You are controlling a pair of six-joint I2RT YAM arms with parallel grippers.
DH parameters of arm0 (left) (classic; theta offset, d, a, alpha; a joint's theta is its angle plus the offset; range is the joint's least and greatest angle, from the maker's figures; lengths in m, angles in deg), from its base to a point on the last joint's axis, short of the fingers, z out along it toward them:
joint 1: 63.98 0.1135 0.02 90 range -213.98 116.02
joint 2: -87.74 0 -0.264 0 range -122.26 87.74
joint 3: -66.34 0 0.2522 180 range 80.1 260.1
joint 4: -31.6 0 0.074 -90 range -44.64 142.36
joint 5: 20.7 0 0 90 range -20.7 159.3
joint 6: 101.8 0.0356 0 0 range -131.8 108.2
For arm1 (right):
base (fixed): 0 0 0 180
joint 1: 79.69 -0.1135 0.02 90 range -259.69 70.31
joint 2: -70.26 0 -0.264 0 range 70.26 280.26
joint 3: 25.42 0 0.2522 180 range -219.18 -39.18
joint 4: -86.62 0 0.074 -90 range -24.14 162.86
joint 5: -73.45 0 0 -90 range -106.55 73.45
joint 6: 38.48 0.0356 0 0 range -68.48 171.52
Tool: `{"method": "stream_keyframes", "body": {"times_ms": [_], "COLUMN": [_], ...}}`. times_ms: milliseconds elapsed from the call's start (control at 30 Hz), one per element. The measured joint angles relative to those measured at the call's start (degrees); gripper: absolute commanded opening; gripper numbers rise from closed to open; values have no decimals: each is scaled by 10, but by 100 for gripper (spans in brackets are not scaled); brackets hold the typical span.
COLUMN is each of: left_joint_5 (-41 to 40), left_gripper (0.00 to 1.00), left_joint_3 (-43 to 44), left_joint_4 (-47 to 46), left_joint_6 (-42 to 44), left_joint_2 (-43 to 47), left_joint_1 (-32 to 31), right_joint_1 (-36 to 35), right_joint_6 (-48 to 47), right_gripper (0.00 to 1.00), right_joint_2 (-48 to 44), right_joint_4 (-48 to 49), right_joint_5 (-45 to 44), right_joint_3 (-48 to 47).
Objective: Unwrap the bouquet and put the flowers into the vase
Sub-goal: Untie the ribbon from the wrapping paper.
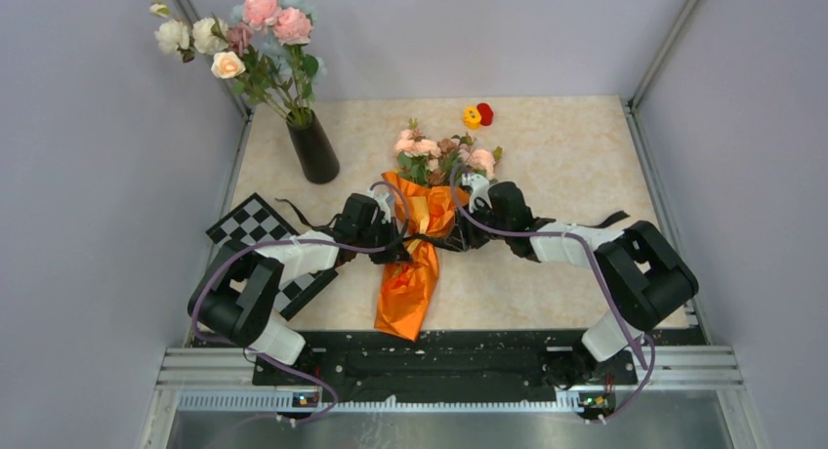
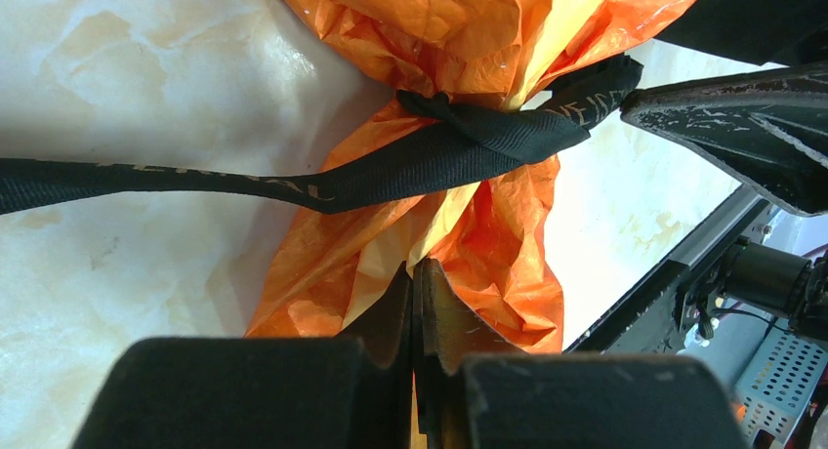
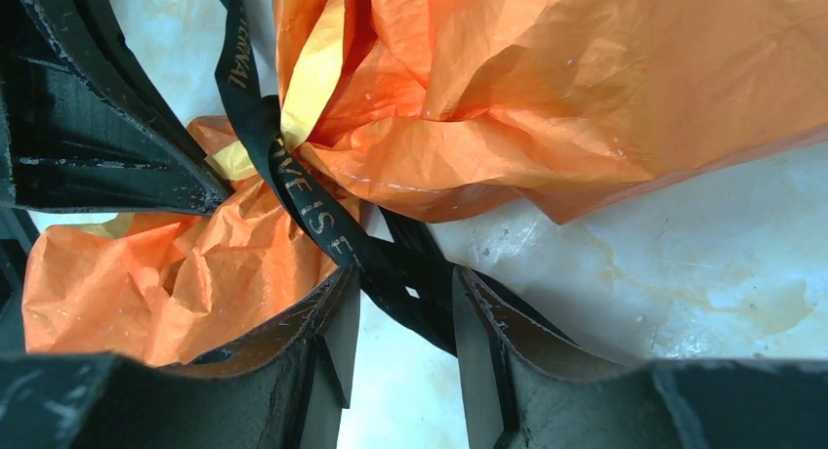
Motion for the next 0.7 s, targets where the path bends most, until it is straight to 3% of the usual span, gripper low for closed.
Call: {"method": "stream_keyframes", "body": {"times_ms": [267,467,700], "left_joint_5": [0,0,0], "left_gripper": [0,0,0], "left_joint_3": [0,0,0], "left_joint_4": [0,0,0], "left_joint_6": [0,0,0], "left_joint_2": [0,0,0], "left_joint_1": [0,0,0], "right_joint_1": [-1,-4,-5], "right_joint_6": [5,11,17], "right_gripper": [41,30,25], "right_joint_2": [3,9,13], "right_joint_4": [7,24,33], "right_joint_5": [30,44,50], "right_joint_3": [0,0,0]}}
